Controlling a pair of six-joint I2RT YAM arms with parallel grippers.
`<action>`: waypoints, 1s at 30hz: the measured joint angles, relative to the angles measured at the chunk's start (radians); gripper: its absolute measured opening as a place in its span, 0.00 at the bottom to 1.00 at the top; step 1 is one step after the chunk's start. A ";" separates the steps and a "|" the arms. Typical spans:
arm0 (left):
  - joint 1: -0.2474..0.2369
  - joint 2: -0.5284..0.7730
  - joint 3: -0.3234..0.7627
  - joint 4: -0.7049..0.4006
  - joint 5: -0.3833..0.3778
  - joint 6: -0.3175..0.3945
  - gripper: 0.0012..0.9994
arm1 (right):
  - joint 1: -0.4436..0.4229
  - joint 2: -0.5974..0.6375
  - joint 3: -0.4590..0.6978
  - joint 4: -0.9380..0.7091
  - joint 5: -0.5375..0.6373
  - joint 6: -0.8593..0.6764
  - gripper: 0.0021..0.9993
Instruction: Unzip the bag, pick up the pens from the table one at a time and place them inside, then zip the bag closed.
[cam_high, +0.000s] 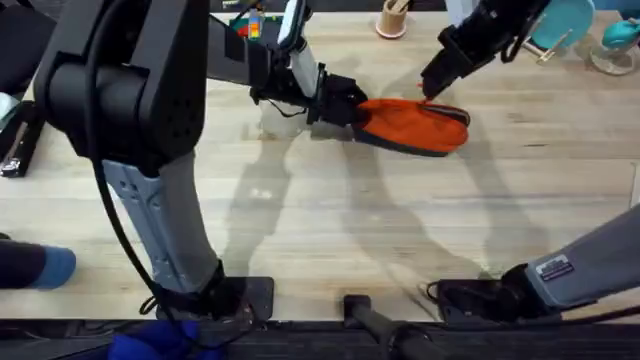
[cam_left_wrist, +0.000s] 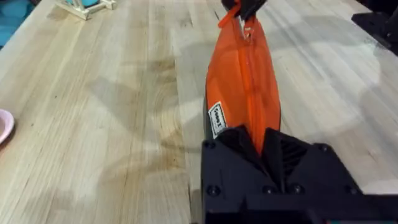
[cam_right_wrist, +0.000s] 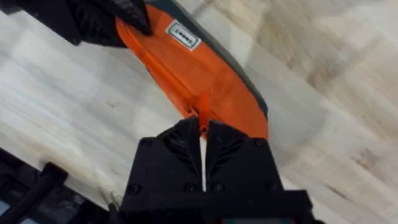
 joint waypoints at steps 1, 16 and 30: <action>0.000 0.000 0.000 0.000 0.000 0.000 0.04 | -0.005 0.000 0.000 -0.008 0.000 0.003 0.03; 0.002 0.000 0.000 0.000 0.000 -0.002 0.04 | -0.081 -0.015 0.001 -0.056 0.000 0.025 0.03; 0.003 0.000 0.000 0.004 0.008 -0.003 0.04 | -0.171 -0.043 0.000 -0.085 -0.035 0.058 0.03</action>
